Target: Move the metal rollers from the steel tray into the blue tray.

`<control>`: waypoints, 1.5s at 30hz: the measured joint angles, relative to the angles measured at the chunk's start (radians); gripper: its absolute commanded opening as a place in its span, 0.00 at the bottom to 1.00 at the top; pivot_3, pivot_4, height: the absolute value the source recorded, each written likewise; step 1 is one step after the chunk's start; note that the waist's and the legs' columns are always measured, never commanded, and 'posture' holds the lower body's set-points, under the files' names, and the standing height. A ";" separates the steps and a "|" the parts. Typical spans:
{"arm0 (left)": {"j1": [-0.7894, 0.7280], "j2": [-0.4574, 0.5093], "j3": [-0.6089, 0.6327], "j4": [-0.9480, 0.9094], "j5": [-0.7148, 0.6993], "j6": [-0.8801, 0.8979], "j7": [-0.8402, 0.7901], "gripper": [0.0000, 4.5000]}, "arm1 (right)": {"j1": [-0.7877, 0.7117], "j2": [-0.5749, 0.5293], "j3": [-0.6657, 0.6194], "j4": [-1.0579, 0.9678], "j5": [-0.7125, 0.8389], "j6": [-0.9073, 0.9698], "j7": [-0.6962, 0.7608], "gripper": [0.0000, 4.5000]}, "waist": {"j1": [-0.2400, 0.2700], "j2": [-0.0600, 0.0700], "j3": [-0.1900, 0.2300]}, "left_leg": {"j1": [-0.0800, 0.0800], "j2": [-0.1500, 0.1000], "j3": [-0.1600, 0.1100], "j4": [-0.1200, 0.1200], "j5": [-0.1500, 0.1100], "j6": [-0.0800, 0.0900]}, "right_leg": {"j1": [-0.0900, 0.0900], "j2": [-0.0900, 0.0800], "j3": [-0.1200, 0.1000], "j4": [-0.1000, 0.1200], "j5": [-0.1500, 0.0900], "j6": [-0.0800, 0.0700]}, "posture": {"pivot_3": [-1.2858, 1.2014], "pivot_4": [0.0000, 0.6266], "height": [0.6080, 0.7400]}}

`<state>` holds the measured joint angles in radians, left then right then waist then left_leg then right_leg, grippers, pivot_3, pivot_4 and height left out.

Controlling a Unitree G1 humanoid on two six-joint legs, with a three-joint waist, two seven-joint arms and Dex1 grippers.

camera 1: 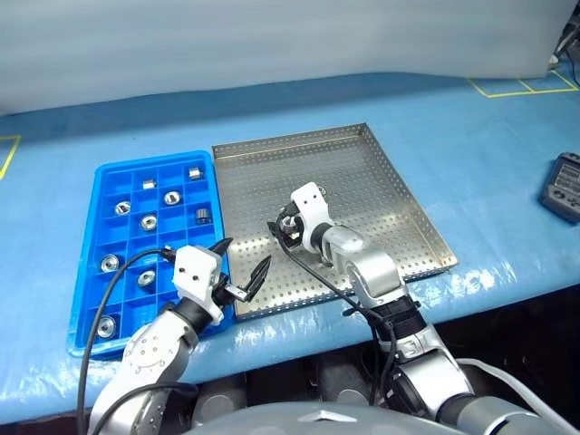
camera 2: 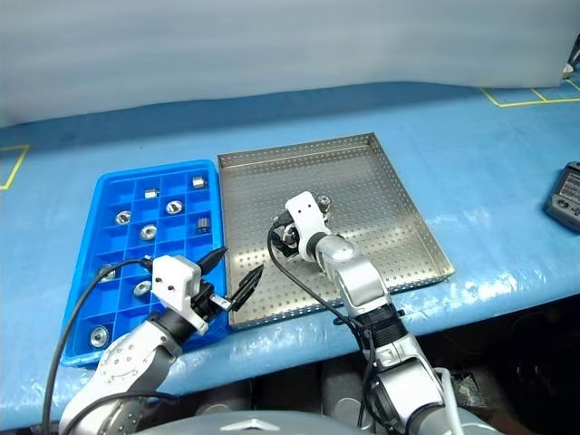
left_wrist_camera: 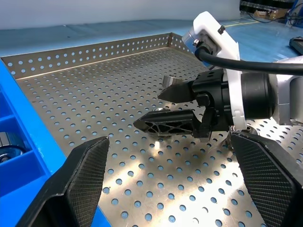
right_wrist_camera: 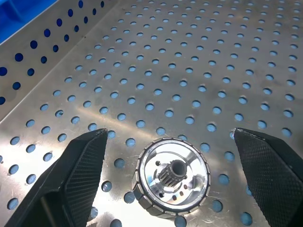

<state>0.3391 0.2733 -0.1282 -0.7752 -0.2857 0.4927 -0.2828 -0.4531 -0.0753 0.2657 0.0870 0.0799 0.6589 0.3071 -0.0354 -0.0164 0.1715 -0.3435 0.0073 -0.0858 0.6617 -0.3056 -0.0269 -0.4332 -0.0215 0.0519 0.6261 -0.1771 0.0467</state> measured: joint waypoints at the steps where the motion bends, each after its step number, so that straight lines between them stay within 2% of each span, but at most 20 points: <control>1: 0.000 0.000 0.000 -0.006 0.000 0.000 0.000 0.99 | 0.002 0.000 0.001 0.003 0.000 0.000 0.001 0.91 | 0.002 0.000 0.000 | 0.000 0.000 0.000 0.000 0.000 0.000 | 0.000 0.000 0.000 0.000 0.000 0.000 | 0.56 0.24 1.00; 2: 0.000 0.000 0.000 -0.011 0.000 0.000 0.001 0.99 | 0.006 0.000 0.004 0.004 0.000 0.000 0.004 0.86 | 0.003 0.000 0.000 | 0.000 0.000 0.000 0.000 0.000 0.000 | 0.000 0.000 0.000 0.000 0.000 0.000 | 0.56 0.24 1.00; 8: 0.005 0.000 0.000 -0.012 0.000 -0.001 0.006 0.99 | 0.023 -0.002 0.005 -0.004 0.001 0.005 0.022 0.43 | 0.008 0.000 0.000 | 0.000 0.000 0.000 0.000 0.000 0.000 | 0.000 0.000 0.000 0.000 0.000 0.000 | 0.56 0.24 1.00; 9: 0.005 0.000 -0.001 -0.012 0.000 -0.001 0.007 0.99 | 0.026 -0.002 0.005 -0.009 0.001 0.007 0.022 0.38 | 0.008 0.000 0.000 | 0.000 0.000 0.000 0.000 0.000 0.000 | 0.000 0.000 0.000 0.000 0.000 0.000 | 0.56 0.24 1.00; 18: 0.015 0.000 0.000 -0.012 0.001 -0.013 0.022 0.99 | 0.022 -0.005 0.005 -0.100 0.001 0.033 0.022 0.38 | 0.010 0.001 0.000 | -0.001 0.000 0.000 0.000 0.000 0.000 | -0.001 0.000 0.000 0.000 0.000 0.000 | 0.57 0.24 1.00; 27: 0.123 -0.003 0.088 -0.024 0.006 -0.060 0.062 0.99 | -0.155 0.076 0.060 -0.162 0.007 0.015 0.069 0.38 | 0.018 0.001 0.001 | -0.002 0.001 -0.001 -0.002 0.000 0.000 | -0.004 0.000 -0.002 0.001 -0.001 -0.002 | 0.60 0.24 1.00; 34: 0.236 -0.035 0.158 -0.094 0.025 -0.103 0.111 0.99 | -0.207 0.146 0.130 -0.065 0.005 -0.059 0.128 0.38 | 0.057 0.001 0.001 | -0.006 0.001 -0.001 -0.003 0.000 0.000 | -0.008 -0.001 -0.003 0.001 -0.002 -0.003 | 0.65 0.24 1.00; 45: 0.415 -0.116 0.120 -0.163 0.092 -0.176 0.180 0.99 | -0.241 0.206 0.201 0.130 -0.004 -0.161 0.202 0.38 | 0.129 0.002 0.001 | -0.007 0.001 -0.001 -0.003 0.000 0.000 | -0.009 -0.001 -0.004 0.001 -0.003 -0.004 | 0.70 0.24 1.00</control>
<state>0.7537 0.1573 -0.0087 -0.9385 -0.1935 0.3165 -0.1031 -0.6942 0.1308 0.4666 0.2166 0.0755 0.4979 0.5088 0.0935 -0.0145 0.1728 -0.3502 0.0085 -0.0867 0.6588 -0.3055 -0.0271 -0.4427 -0.0220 0.0476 0.6274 -0.1799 0.0427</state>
